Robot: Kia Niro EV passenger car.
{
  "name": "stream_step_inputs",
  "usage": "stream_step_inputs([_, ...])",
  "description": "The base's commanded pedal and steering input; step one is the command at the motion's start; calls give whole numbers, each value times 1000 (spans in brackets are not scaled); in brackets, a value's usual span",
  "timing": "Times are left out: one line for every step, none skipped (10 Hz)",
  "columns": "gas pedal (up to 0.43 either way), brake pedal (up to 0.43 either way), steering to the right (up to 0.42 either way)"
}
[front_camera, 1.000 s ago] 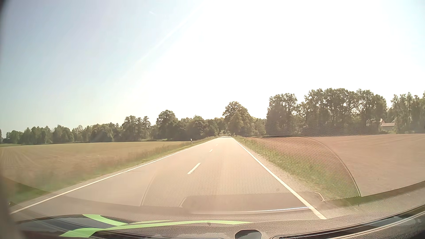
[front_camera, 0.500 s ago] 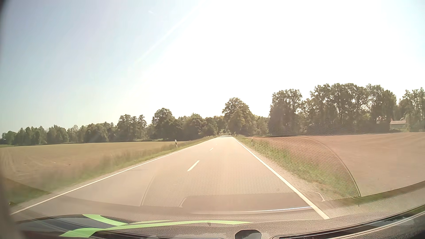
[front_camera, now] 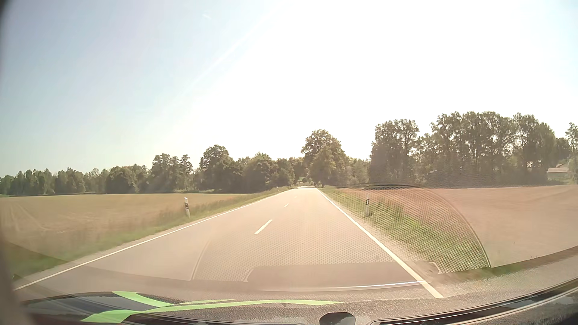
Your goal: Follow the waypoints while adhering to traffic rules and regulations
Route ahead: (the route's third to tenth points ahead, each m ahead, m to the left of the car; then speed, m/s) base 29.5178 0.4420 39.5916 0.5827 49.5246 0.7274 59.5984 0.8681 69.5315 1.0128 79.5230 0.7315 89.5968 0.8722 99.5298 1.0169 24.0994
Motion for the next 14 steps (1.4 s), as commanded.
stream_step_inputs([220,0,-3])
stream_step_inputs([220,0,-3])
stream_step_inputs([220,0,-3])
stream_step_inputs([220,0,-3])
stream_step_inputs([220,0,-3])
stream_step_inputs([220,0,-3])
stream_step_inputs([220,0,-3])
stream_step_inputs([220,0,-3])
stream_step_inputs([209,0,-3])
stream_step_inputs([189,0,-3])
stream_step_inputs([177,0,-3])
stream_step_inputs([177,0,-2])
stream_step_inputs([177,0,-3])
stream_step_inputs([197,0,-3])
